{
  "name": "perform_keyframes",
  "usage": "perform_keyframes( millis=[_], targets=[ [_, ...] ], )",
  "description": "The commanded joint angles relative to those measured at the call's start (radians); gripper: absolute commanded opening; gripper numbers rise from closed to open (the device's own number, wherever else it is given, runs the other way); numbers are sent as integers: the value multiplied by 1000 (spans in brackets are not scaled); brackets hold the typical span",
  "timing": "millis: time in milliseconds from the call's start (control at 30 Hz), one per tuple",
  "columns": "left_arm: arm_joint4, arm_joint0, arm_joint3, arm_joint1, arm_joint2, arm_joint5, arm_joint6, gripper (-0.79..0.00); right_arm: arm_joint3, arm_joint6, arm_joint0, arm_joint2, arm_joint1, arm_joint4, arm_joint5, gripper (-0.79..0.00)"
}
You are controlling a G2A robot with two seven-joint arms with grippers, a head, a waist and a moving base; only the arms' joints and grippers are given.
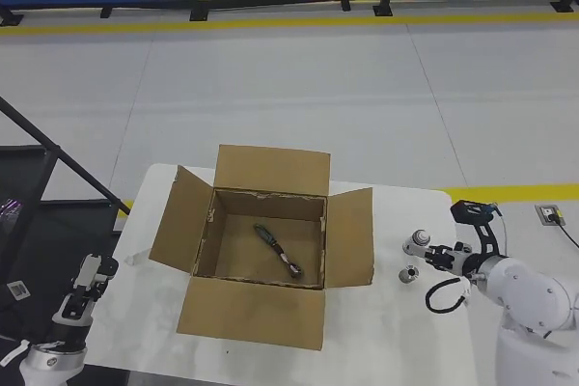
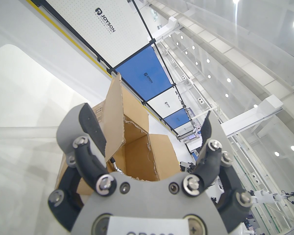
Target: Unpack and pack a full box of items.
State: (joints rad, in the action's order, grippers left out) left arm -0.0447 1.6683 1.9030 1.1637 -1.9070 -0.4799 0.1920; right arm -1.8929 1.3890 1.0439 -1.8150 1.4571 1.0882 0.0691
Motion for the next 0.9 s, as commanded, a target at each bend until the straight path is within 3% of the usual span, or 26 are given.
perform_keyframes(
  millis=[0,233,533,867],
  targets=[
    [0,0,0,0,0,0,0,0,0,0,0,0,0,0,0,0],
    [0,0,0,0,0,0,0,0,46,-3,9,92,-7,49,10,0],
    [0,0,0,0,0,0,0,0,155,109,-69,163,-24,94,3,0],
    [0,0,0,0,0,0,0,0,287,110,-122,204,-42,150,-8,0]
  ],
)
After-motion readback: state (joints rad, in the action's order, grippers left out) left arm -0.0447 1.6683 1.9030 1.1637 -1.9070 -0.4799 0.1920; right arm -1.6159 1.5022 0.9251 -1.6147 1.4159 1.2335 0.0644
